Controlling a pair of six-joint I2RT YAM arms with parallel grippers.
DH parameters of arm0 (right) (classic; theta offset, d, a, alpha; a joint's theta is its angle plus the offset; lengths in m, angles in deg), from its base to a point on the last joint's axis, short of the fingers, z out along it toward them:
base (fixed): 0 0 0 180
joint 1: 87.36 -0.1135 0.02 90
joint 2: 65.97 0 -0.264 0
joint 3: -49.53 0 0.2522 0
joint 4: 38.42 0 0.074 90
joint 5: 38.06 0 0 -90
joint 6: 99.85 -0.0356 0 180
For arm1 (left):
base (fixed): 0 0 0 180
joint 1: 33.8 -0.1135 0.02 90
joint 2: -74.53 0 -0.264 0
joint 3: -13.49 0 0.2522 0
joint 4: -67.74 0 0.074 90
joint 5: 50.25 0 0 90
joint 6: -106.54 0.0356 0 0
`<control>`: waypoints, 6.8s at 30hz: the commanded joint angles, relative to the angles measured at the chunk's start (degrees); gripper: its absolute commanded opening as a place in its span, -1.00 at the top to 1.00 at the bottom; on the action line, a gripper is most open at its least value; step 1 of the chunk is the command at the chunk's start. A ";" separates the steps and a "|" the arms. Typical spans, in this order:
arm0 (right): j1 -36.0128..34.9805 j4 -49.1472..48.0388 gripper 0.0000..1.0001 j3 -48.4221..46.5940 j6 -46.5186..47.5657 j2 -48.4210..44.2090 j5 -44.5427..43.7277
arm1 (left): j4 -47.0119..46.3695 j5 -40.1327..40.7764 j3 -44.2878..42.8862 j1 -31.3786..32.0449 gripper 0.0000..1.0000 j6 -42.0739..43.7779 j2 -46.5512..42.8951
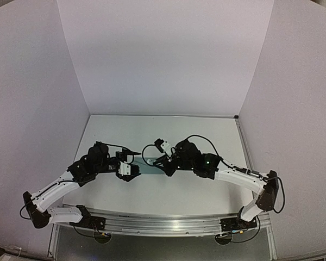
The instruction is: Place the letter into the envelope and seal it
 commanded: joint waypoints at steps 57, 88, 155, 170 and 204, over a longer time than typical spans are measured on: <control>30.95 41.92 -0.71 -23.44 -13.93 21.53 -19.31 | 9.02 22.34 1.67 2.81 1.00 -51.32 5.60; 32.89 43.46 0.33 -28.75 -12.95 42.35 -9.78 | 3.06 18.94 8.15 -2.70 1.00 -52.83 4.37; 4.04 14.73 1.00 -14.47 -9.12 7.41 31.88 | 15.05 -10.97 -3.91 -0.30 1.00 -33.07 7.17; 3.85 10.65 1.00 -14.70 -10.08 9.74 33.93 | 13.62 -9.90 -3.90 -0.32 1.00 -33.67 6.89; 1.78 8.12 1.00 -14.14 -12.68 15.59 33.60 | 3.69 -9.63 -4.36 -0.40 1.00 -41.45 7.94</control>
